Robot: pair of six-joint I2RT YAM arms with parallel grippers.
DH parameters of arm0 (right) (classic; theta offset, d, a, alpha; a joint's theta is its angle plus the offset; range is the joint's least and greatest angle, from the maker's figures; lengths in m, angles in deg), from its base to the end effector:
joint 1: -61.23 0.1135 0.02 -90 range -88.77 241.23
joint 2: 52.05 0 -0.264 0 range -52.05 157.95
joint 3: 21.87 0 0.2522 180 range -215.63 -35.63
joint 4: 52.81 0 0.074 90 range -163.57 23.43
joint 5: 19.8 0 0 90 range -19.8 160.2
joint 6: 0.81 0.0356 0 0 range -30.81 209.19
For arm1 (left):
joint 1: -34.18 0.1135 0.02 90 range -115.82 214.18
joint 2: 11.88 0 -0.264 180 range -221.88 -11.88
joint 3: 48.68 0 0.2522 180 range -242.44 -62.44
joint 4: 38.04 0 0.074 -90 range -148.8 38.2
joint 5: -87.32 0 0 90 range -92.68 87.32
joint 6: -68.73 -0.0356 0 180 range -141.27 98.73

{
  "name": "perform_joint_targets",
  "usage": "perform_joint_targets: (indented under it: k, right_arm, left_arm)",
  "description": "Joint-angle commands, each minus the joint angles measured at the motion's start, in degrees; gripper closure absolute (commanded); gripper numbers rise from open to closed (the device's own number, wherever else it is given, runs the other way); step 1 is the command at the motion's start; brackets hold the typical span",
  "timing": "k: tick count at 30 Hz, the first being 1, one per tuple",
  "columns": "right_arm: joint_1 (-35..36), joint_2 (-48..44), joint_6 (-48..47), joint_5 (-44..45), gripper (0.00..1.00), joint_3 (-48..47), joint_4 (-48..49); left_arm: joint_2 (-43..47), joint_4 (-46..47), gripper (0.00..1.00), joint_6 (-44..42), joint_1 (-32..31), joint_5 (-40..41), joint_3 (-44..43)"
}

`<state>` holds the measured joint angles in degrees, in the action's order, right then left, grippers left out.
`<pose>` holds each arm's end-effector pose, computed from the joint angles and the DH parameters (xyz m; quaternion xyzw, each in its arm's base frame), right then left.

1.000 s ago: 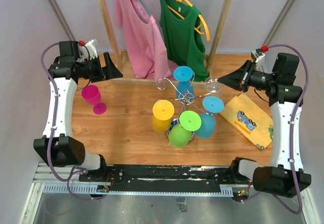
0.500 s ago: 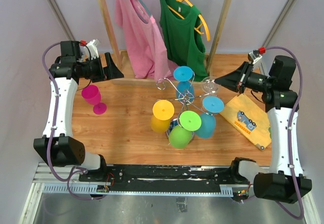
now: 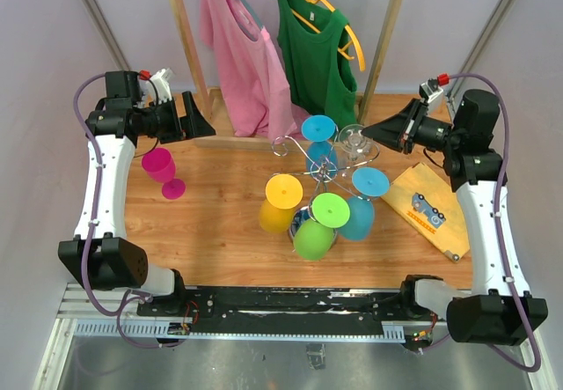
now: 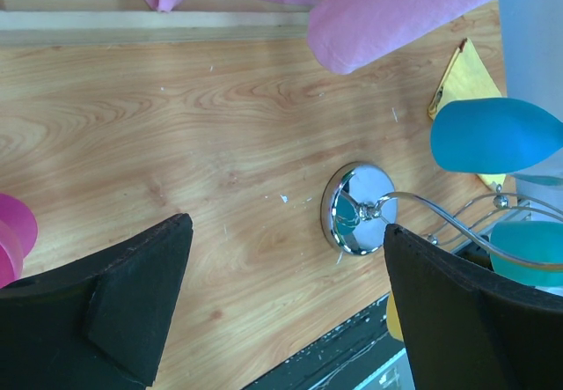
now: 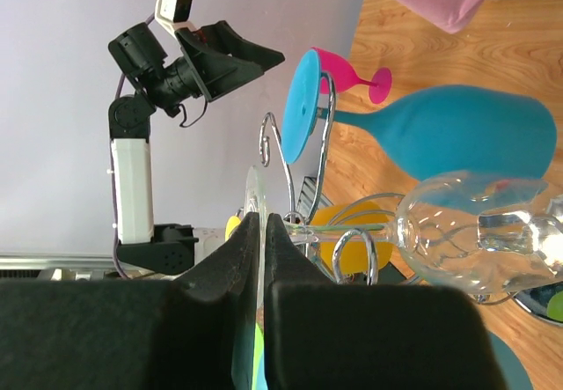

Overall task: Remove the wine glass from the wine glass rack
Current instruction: Pick up the wine glass from the wine rack, then place the wine glass at the center of the board.

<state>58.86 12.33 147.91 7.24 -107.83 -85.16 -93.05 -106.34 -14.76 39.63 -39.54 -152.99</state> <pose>0.2301 0.0222 0.4275 0.0471 0.7350 0.6114 0.2894 0.2844 0.0057 0.4008 0.0286 0.8848 -0.2956 0.3591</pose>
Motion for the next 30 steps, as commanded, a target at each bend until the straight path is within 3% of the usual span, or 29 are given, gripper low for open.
perform_joint_targets:
  k: [1,14,30]
  right_arm:
    - [1.2,1.0,2.2,1.7,0.99,-0.8,5.8]
    - [0.3,1.5,3.6,6.1,0.99,-1.7,8.4]
    - [-14.1,3.0,2.0,1.1,0.99,-15.8,3.5]
  left_arm:
    - [1.4,0.3,0.05,-0.1,-0.4,-1.0,-0.2]
    - [2.2,0.2,0.05,0.2,-0.4,-2.4,-2.0]
    - [1.7,0.2,0.05,0.4,-0.4,-3.5,-3.4]
